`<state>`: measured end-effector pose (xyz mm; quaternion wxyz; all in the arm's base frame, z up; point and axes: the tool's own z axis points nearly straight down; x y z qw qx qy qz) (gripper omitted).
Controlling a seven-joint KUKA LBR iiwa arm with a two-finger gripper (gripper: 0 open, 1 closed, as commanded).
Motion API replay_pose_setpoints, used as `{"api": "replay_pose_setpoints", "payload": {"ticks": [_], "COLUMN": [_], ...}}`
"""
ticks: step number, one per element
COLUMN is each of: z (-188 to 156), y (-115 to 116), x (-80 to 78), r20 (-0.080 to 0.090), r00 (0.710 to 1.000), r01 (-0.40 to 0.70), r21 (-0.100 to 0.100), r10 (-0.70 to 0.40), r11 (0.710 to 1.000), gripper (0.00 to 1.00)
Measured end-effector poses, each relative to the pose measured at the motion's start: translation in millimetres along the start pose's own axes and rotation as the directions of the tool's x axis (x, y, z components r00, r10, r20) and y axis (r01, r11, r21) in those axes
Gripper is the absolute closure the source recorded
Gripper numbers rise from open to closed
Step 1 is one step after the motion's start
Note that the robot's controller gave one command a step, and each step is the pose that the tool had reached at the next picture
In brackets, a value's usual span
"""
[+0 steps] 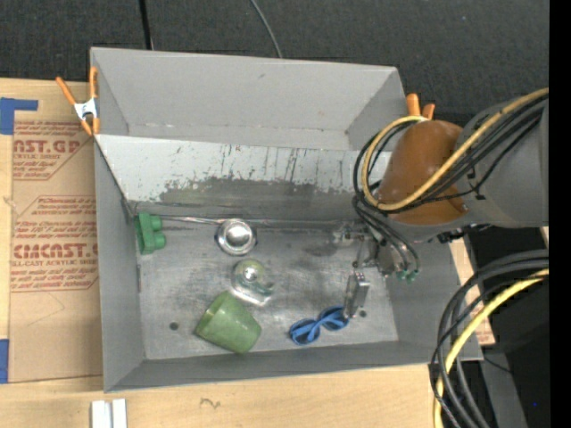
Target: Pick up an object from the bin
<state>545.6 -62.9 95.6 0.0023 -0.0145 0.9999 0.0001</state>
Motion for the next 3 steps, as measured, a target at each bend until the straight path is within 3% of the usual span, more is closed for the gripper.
{"api": "replay_pose_setpoints", "payload": {"ticks": [1,2,3], "z": [23.2,23.9,-112.9], "y": [40.5,41.2,41.0], "x": [48.3,49.2,50.6], "r20": [0.007,0.003,0.003], "r00": [0.985,0.985,0.936], "r01": [0.174,0.175,0.352], "r21": [0.002,0.000,0.001], "r10": [-0.174,-0.175,-0.352], "r11": [0.985,0.985,0.936], "gripper": [0.00,1.00,1.00]}}
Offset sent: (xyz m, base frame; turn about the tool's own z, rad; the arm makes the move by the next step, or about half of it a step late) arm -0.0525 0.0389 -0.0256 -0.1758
